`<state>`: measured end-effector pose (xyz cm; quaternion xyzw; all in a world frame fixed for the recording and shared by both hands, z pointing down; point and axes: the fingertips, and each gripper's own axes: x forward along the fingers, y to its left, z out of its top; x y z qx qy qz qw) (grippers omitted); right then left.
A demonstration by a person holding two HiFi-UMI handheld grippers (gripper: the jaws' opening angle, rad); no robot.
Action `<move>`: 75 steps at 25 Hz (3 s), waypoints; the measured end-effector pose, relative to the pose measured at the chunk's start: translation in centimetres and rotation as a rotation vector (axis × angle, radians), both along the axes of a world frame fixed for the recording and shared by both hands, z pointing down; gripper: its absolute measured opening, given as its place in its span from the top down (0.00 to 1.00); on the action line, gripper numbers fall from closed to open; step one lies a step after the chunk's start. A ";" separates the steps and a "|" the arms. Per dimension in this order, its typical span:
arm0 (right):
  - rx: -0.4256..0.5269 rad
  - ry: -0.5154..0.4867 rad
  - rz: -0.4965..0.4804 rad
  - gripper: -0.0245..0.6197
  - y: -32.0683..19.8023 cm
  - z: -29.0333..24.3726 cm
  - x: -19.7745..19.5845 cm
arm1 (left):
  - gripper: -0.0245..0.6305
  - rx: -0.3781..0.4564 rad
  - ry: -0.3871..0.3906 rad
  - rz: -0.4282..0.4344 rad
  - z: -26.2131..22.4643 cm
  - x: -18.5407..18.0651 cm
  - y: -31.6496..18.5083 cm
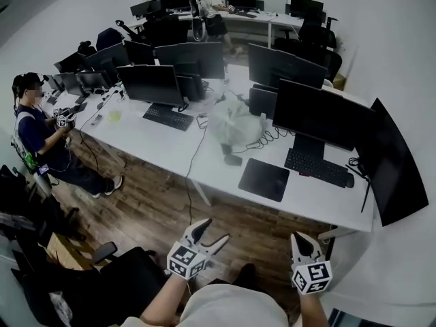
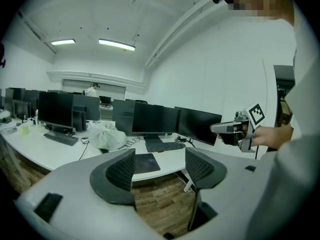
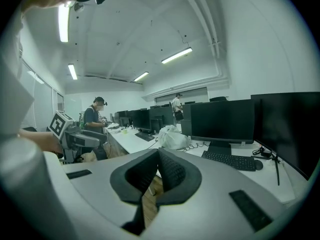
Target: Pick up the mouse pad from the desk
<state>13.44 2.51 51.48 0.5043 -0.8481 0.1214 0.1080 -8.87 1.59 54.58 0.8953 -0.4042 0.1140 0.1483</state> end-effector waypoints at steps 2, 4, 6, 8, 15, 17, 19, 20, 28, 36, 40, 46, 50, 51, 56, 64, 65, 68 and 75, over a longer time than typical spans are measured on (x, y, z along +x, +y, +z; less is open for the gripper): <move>-0.003 -0.003 -0.005 0.94 -1.2 0.1 1.0 | 0.46 0.001 -0.004 -0.011 0.0 0.7 -1.2; -0.009 -0.004 -0.008 0.94 -2.0 0.3 1.8 | 0.46 -0.004 -0.006 -0.017 0.2 1.4 -2.1; -0.018 -0.004 -0.009 0.94 -2.8 0.6 2.5 | 0.46 -0.013 -0.006 -0.017 0.4 2.1 -2.8; -0.032 -0.004 -0.008 0.94 -3.5 1.2 3.1 | 0.46 -0.022 -0.008 -0.012 0.7 2.8 -3.6; -0.076 -0.013 0.021 0.94 -5.9 3.5 5.3 | 0.46 -0.051 -0.023 -0.009 2.6 4.9 -6.4; -0.083 -0.015 0.027 0.94 -6.6 3.8 5.6 | 0.46 -0.063 -0.024 -0.009 3.3 5.2 -7.3; -0.087 -0.014 0.031 0.94 -7.7 4.1 5.9 | 0.46 -0.070 -0.021 -0.005 3.8 5.5 -8.5; -0.090 -0.013 0.035 0.94 -8.3 4.2 6.1 | 0.46 -0.072 -0.019 -0.002 3.9 5.7 -9.1; -0.124 -0.006 0.069 0.94 -13.6 5.6 5.9 | 0.46 -0.093 -0.012 0.031 5.1 5.7 -15.7; -0.172 0.013 0.088 0.94 -20.5 7.3 4.3 | 0.46 -0.147 -0.042 0.097 8.0 5.6 -23.3; -0.195 0.028 0.101 0.94 -23.5 8.7 3.7 | 0.46 -0.191 -0.079 0.130 10.4 5.4 -26.7; -0.235 0.035 0.149 0.94 -26.9 10.4 3.2 | 0.46 -0.225 -0.102 0.202 12.8 5.7 -31.1; -0.269 0.039 0.174 0.94 -28.4 11.6 2.5 | 0.46 -0.251 -0.118 0.237 15.0 6.2 -33.2; -0.278 0.039 0.180 0.94 -28.8 11.9 2.4 | 0.46 -0.259 -0.125 0.243 15.8 6.4 -33.6; -0.317 0.045 0.198 0.94 -30.4 13.2 1.8 | 0.45 -0.300 -0.162 0.270 20.2 7.2 -35.4; -0.384 0.044 0.206 0.94 -31.9 15.9 2.3 | 0.40 -0.417 -0.221 0.275 28.7 8.8 -36.8; -0.393 0.042 0.203 0.94 -32.0 16.4 2.3 | 0.40 -0.436 -0.228 0.265 29.7 9.0 -36.9; -0.418 0.037 0.188 0.94 -32.5 17.6 2.5 | 0.38 -0.488 -0.256 0.234 32.2 9.4 -37.6; -0.469 0.027 0.145 0.94 -33.8 19.9 3.1 | 0.34 -0.527 -0.352 0.169 36.8 10.5 -39.1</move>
